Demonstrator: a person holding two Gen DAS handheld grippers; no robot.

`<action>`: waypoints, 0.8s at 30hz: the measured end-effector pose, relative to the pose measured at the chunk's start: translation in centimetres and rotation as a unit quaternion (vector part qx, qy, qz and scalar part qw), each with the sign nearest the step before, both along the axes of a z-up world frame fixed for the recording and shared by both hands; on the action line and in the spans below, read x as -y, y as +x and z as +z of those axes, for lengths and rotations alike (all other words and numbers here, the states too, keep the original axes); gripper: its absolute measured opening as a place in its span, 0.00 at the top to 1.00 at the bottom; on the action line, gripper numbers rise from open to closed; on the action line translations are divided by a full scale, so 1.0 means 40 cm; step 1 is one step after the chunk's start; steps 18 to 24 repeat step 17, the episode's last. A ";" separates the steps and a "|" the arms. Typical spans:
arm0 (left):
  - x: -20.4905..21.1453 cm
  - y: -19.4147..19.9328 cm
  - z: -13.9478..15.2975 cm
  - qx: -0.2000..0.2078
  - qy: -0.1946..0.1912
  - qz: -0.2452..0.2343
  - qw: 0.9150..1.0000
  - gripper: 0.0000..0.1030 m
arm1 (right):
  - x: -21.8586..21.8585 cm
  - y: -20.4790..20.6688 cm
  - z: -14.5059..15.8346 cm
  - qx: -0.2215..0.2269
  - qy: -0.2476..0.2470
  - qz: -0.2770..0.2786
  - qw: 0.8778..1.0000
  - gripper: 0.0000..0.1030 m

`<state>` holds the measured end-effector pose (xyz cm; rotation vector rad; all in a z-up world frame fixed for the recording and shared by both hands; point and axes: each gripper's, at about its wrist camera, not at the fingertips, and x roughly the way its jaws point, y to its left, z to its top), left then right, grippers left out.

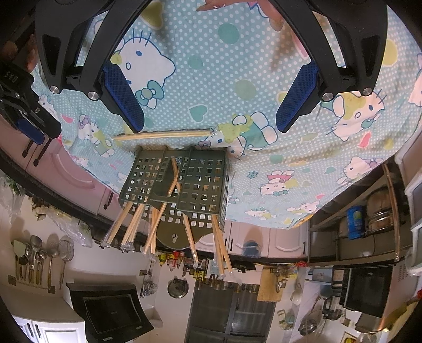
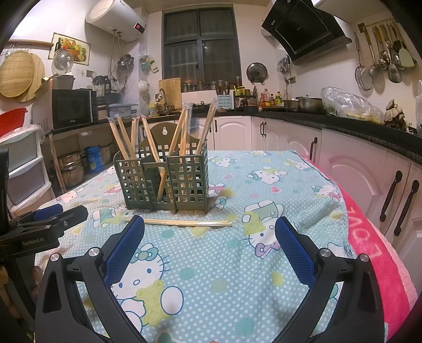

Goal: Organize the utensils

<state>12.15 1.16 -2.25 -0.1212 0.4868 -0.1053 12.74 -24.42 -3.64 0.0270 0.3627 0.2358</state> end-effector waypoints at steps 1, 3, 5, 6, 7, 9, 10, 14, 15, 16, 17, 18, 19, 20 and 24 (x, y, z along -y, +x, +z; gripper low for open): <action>0.001 0.003 -0.002 -0.003 0.001 0.002 1.000 0.11 | 0.002 0.001 -0.001 -0.001 0.000 0.000 1.000 0.06; 0.003 0.006 -0.006 -0.009 0.004 0.010 1.000 0.11 | 0.002 0.002 -0.003 -0.001 0.000 0.000 1.000 0.06; 0.004 0.007 -0.007 -0.011 0.001 0.009 1.000 0.11 | 0.003 0.003 -0.004 -0.002 0.000 -0.001 1.000 0.06; 0.002 0.006 -0.008 -0.011 -0.001 0.009 1.000 0.11 | 0.002 0.003 -0.005 -0.003 0.000 -0.002 1.000 0.06; 0.001 0.004 -0.007 -0.012 -0.003 0.010 1.000 0.11 | 0.004 0.004 -0.006 -0.005 0.001 -0.003 1.000 0.06; -0.007 0.004 -0.004 -0.021 -0.010 0.012 1.000 0.11 | 0.015 0.013 -0.006 -0.015 0.003 -0.006 1.000 0.06; -0.019 0.008 -0.004 -0.031 -0.011 0.017 0.999 0.11 | 0.021 0.019 -0.003 -0.020 0.005 -0.010 1.000 0.06; -0.121 0.069 0.001 -0.091 -0.001 0.067 0.994 0.11 | 0.112 0.124 -0.004 -0.101 -0.018 -0.075 0.992 0.06; -0.145 0.084 0.000 -0.099 0.005 0.077 0.992 0.11 | 0.140 0.155 -0.010 -0.121 -0.031 -0.099 0.987 0.06; -0.171 0.105 -0.005 -0.114 0.016 0.090 0.989 0.11 | 0.182 0.198 -0.020 -0.142 -0.042 -0.130 0.980 0.06; -0.204 0.139 -0.017 -0.141 0.031 0.109 0.984 0.11 | 0.210 0.231 -0.033 -0.163 -0.053 -0.147 0.974 0.06; -0.204 0.139 -0.017 -0.141 0.031 0.109 0.984 0.11 | 0.210 0.231 -0.033 -0.163 -0.053 -0.147 0.974 0.06; -0.204 0.139 -0.017 -0.141 0.031 0.109 0.984 0.11 | 0.210 0.231 -0.033 -0.163 -0.053 -0.147 0.974 0.06; -0.204 0.139 -0.017 -0.141 0.031 0.109 0.984 0.11 | 0.210 0.231 -0.033 -0.163 -0.053 -0.147 0.974 0.06; -0.204 0.139 -0.017 -0.141 0.031 0.109 0.984 0.11 | 0.210 0.231 -0.033 -0.163 -0.053 -0.147 0.974 0.06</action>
